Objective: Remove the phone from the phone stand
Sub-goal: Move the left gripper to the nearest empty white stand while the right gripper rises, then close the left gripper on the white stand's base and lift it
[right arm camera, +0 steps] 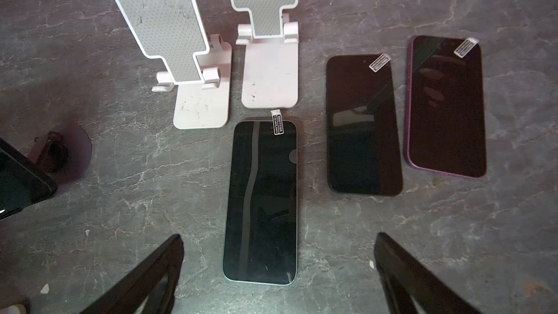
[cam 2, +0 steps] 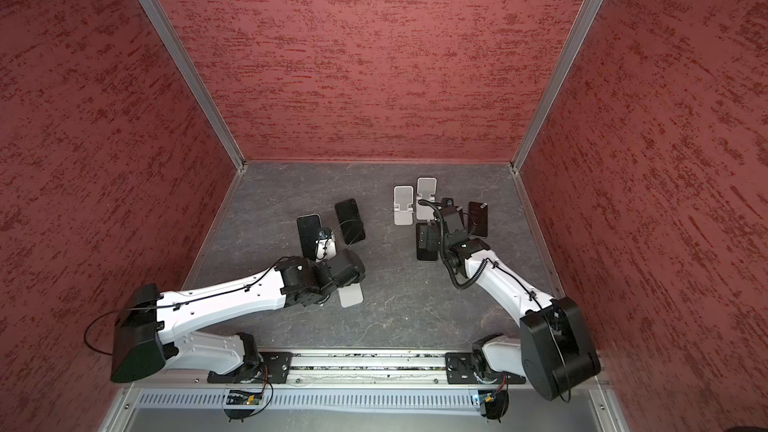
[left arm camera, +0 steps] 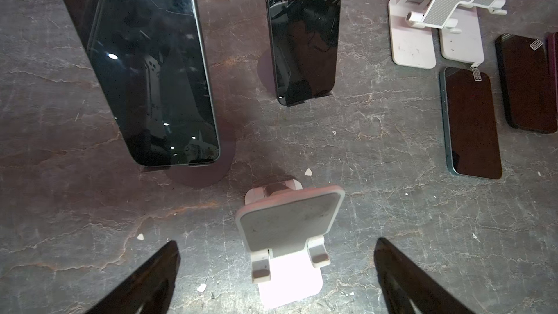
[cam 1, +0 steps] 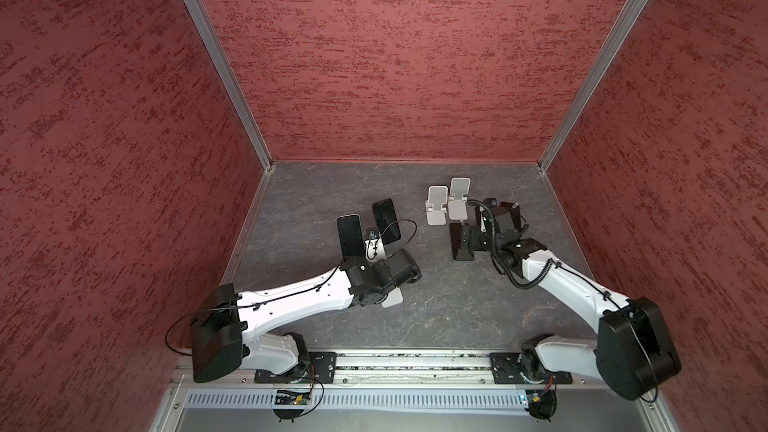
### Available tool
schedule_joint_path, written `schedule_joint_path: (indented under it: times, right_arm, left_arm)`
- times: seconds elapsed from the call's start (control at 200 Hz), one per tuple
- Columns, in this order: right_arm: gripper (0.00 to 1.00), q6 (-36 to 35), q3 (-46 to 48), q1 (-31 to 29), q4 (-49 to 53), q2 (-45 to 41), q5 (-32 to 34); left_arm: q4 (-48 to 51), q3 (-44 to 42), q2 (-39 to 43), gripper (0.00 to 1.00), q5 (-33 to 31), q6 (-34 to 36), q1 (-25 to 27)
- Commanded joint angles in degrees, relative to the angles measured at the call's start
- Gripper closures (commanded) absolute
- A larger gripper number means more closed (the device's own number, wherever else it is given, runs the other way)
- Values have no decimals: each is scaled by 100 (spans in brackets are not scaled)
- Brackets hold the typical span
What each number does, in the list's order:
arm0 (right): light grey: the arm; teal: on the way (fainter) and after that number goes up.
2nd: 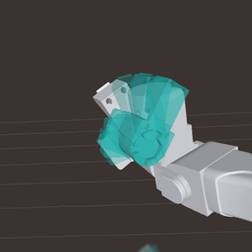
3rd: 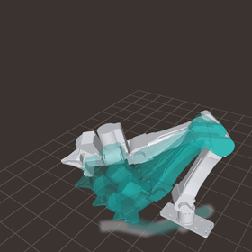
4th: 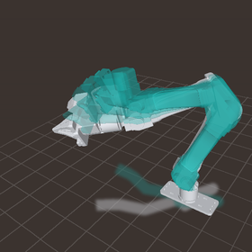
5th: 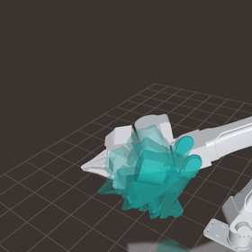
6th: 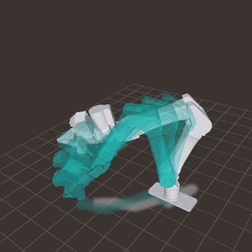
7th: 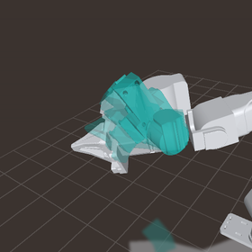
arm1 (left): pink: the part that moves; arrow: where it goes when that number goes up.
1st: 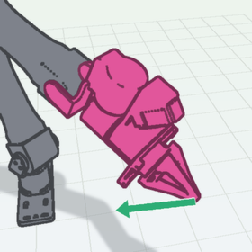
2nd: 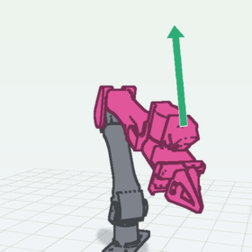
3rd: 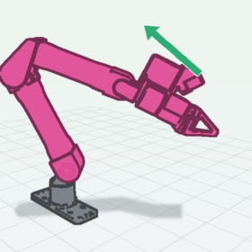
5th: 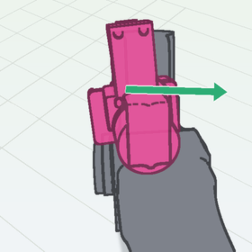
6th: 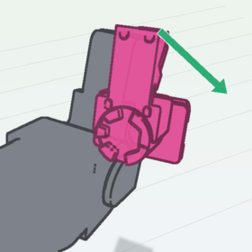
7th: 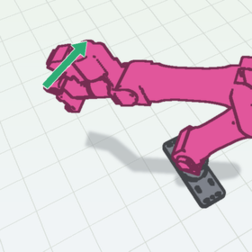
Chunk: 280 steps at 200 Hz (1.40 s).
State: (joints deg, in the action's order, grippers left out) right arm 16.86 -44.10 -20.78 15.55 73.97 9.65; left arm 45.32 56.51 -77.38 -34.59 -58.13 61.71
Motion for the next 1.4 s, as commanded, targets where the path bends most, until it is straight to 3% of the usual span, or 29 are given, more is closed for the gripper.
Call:
schedule_joint_path:
  times: [0.0, 1.398]
  right_arm:
    - [1, -17, 93, 48, -214, -113, -95]
    - [1, 11, 202, 65, -241, -184, -175]
  left_arm:
    - [-187, 185, -133, 1, 101, -22, -77]
    - [-804, 36, -823, 17, 435, 118, -485]
